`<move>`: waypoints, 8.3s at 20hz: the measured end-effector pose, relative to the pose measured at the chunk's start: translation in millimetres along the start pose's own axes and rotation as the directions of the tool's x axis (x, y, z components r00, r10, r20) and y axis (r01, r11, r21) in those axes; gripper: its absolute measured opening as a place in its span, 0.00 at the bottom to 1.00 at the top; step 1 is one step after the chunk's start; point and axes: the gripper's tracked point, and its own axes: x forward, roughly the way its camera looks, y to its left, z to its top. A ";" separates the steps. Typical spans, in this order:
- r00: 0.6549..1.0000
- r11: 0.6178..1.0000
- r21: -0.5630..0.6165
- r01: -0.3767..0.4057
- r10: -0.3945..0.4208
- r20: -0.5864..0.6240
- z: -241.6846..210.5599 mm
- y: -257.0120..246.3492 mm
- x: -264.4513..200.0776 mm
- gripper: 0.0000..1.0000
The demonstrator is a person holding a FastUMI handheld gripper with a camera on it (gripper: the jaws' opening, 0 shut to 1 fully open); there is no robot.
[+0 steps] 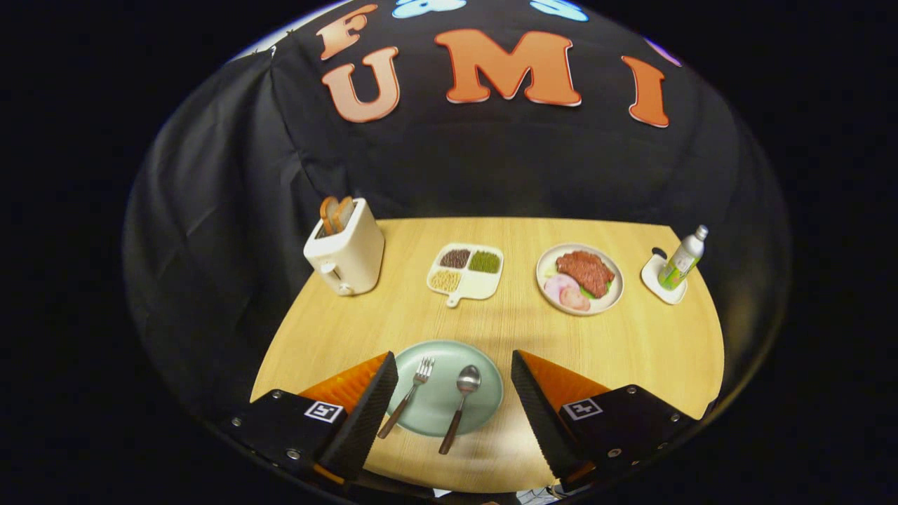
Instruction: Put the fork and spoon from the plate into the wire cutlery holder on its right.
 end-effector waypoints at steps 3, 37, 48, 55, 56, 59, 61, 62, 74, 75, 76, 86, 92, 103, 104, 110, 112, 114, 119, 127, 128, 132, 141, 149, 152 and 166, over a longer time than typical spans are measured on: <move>0.987 1.000 -0.013 0.019 -0.021 -0.159 -39.3 -2.6 22.1 0.97; 0.859 0.990 0.104 0.094 -0.027 -0.512 -154.4 -6.8 121.0 0.05; 0.968 0.989 0.096 0.109 -0.083 -0.237 -83.9 -55.4 25.7 0.05; 0.960 0.960 0.144 0.241 -0.214 -0.179 -78.2 -142.7 -29.3 0.05; 0.957 0.955 0.153 0.252 -0.222 -0.188 -83.9 -151.6 -33.3 0.05; 0.944 0.954 0.157 0.254 -0.209 -0.253 -107.3 -167.0 -42.5 0.05; 0.927 0.956 0.119 0.267 -0.221 -0.303 -125.9 -178.1 -45.5 0.05; 0.919 0.957 0.104 0.272 -0.226 -0.323 -134.1 -182.3 -47.6 0.05; 0.848 0.968 -0.009 0.250 -0.223 -0.481 -174.5 -212.7 -44.8 0.08; 0.851 0.969 -0.010 0.248 -0.223 -0.475 -171.4 -213.9 -43.5 0.08; 0.855 0.970 -0.003 0.244 -0.216 -0.471 -167.9 -213.2 -43.7 0.09; 0.960 0.966 0.127 0.225 -0.198 -0.196 -88.1 -220.5 -31.0 0.13; 0.954 0.960 0.213 0.180 -0.223 0.199 11.7 -216.7 -67.3 0.45; 0.667 0.967 0.107 0.231 -0.237 0.706 135.1 -139.0 -156.8 0.89; 0.661 0.968 0.110 0.226 -0.235 0.712 136.3 -131.2 -156.1 0.91; 0.665 0.982 0.113 0.154 -0.187 0.723 144.9 -82.6 -140.2 0.91; 0.656 0.982 0.090 0.169 -0.180 0.733 148.4 -67.0 -133.4 0.91; 0.673 0.987 0.058 0.149 -0.144 0.725 149.6 -41.6 -121.0 0.91; 0.769 0.998 -0.002 0.070 -0.053 0.637 136.9 12.5 -76.3 0.91; 0.955 0.999 0.022 0.044 -0.049 0.292 70.5 41.5 6.2 0.92; 0.970 0.999 0.029 0.035 -0.041 0.238 58.9 45.5 15.9 0.92; 0.999 0.999 0.036 0.016 -0.017 0.035 12.4 62.9 48.4 0.91; 0.931 0.998 0.025 0.063 -0.049 -0.361 -83.5 76.4 100.1 0.86; 0.833 0.994 0.058 0.096 -0.048 -0.552 -136.3 76.7 137.4 0.68; 0.808 0.989 0.101 0.110 -0.030 -0.588 -147.6 84.6 145.7 0.55; 0.864 0.987 0.109 0.119 -0.049 -0.502 -135.7 74.1 155.8 0.05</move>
